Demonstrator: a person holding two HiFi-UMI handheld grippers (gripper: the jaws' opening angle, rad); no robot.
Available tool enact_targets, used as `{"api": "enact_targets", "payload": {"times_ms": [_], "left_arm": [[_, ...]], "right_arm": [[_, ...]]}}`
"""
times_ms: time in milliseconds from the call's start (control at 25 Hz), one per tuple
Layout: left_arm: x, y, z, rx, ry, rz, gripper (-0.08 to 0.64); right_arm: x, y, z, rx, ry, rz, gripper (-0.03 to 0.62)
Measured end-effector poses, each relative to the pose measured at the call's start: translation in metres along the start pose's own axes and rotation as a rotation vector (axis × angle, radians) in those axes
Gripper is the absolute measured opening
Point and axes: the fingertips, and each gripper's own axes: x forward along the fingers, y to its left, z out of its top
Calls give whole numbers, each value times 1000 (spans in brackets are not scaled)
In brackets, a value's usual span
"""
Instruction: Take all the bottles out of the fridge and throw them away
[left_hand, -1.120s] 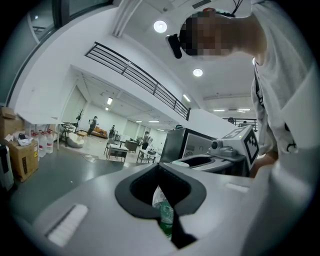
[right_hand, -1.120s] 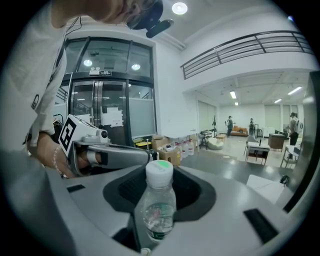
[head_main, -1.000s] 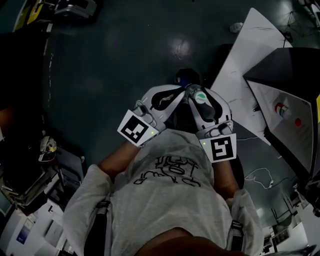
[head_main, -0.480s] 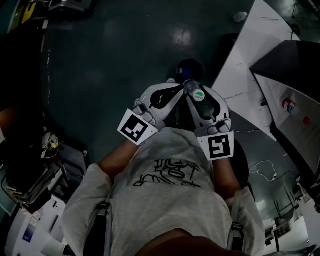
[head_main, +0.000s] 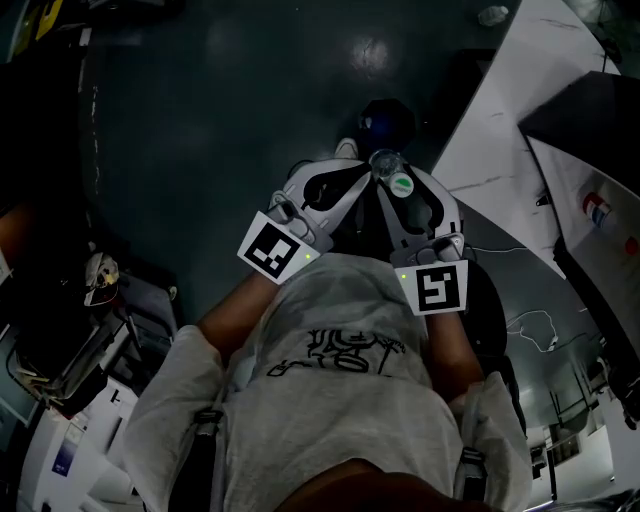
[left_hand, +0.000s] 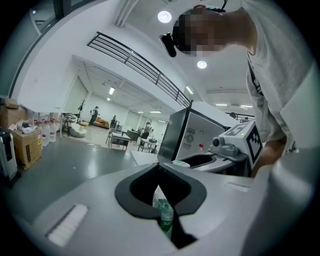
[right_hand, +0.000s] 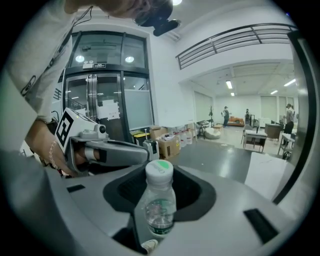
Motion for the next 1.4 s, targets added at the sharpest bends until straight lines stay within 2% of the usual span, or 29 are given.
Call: {"api": "enact_targets", "payload": {"times_ms": [720,1400], "left_arm": [[1,19,-70,-21,61,35,6],[10,55,-145,-50,95,83,6]], "right_arm": [[27,7,-65,19,59,6,160],[62,9,-147,26,87,4,160]]}}
